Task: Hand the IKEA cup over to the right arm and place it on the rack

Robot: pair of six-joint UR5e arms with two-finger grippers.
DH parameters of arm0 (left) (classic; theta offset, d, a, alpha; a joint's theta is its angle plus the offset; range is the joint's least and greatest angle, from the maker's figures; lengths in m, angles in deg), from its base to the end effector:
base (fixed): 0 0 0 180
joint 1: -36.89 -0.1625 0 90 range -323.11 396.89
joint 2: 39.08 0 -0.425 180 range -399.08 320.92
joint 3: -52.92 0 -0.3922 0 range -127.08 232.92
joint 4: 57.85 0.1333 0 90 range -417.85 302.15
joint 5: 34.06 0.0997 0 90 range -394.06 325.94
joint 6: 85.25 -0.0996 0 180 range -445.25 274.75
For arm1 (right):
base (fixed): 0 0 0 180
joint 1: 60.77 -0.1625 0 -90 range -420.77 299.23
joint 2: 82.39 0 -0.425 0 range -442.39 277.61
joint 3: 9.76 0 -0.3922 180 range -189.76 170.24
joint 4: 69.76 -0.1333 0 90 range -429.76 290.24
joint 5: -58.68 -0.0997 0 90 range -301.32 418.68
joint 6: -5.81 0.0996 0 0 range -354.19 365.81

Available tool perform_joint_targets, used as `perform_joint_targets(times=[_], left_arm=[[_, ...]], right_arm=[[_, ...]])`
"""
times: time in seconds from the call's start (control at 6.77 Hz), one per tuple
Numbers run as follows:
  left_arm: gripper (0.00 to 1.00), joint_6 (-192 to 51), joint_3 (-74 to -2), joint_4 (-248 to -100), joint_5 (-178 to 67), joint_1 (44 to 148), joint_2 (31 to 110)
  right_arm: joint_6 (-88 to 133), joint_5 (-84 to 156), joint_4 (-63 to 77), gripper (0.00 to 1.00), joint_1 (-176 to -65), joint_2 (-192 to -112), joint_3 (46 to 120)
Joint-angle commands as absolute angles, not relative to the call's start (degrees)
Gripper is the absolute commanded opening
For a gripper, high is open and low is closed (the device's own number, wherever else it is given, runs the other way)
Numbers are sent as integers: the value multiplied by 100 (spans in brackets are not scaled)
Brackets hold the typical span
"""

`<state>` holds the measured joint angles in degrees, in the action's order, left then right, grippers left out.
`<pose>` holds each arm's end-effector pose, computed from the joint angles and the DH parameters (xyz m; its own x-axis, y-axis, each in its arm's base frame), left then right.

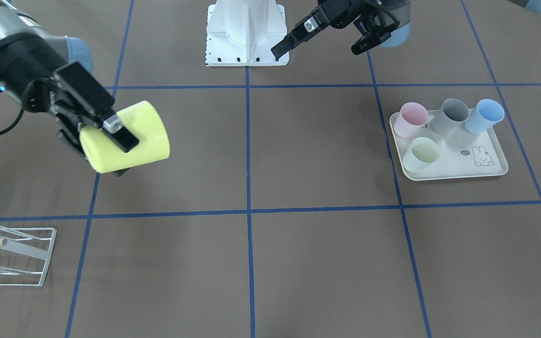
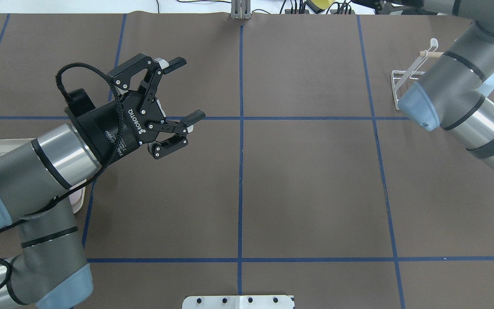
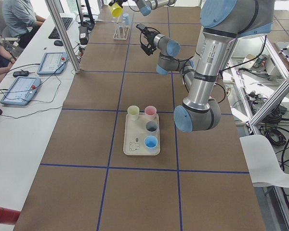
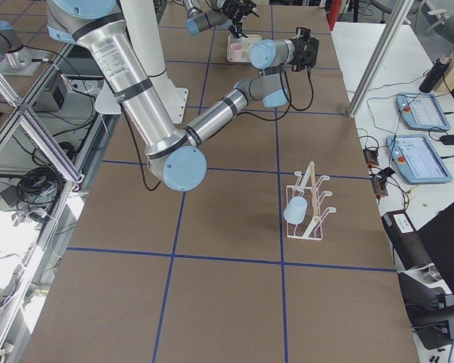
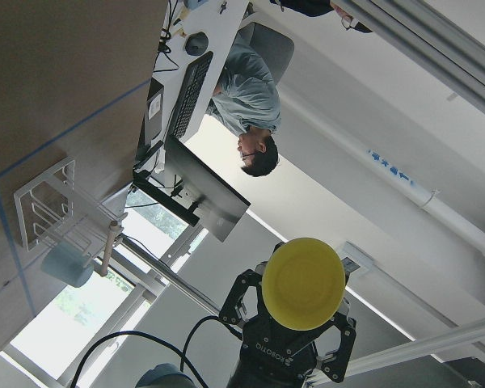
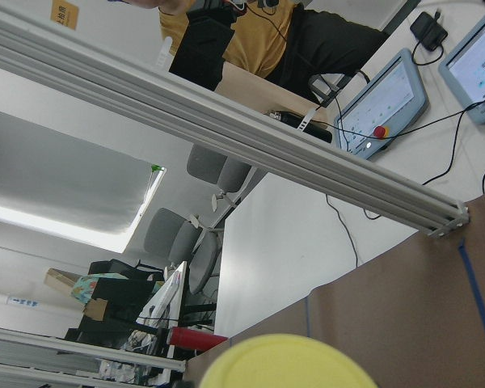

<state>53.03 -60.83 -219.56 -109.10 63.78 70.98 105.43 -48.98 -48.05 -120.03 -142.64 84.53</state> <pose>0.3497 -0.3556 0.1588 -0.7369 -0.4348 -0.5176 0.1423 0.6487 -0.7476 -0.2218 -0.5747 0.1943 -0.2192 -0.0570 0.9740 -0.6399 0.7620 -0.0994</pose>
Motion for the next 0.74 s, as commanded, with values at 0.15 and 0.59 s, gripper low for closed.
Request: perform_joint_targets(times=[0.15, 0.59], left_arm=[[99, 3812, -6922, -20141, -12367, 7184, 6316], [99, 1590, -7188, -18342, -13580, 7975, 5918]], right_arm=[[8148, -5022, -3667, 0, -12562, -14662, 8288], [6099, -3978, -3012, 0, -12791, -14927, 7956]])
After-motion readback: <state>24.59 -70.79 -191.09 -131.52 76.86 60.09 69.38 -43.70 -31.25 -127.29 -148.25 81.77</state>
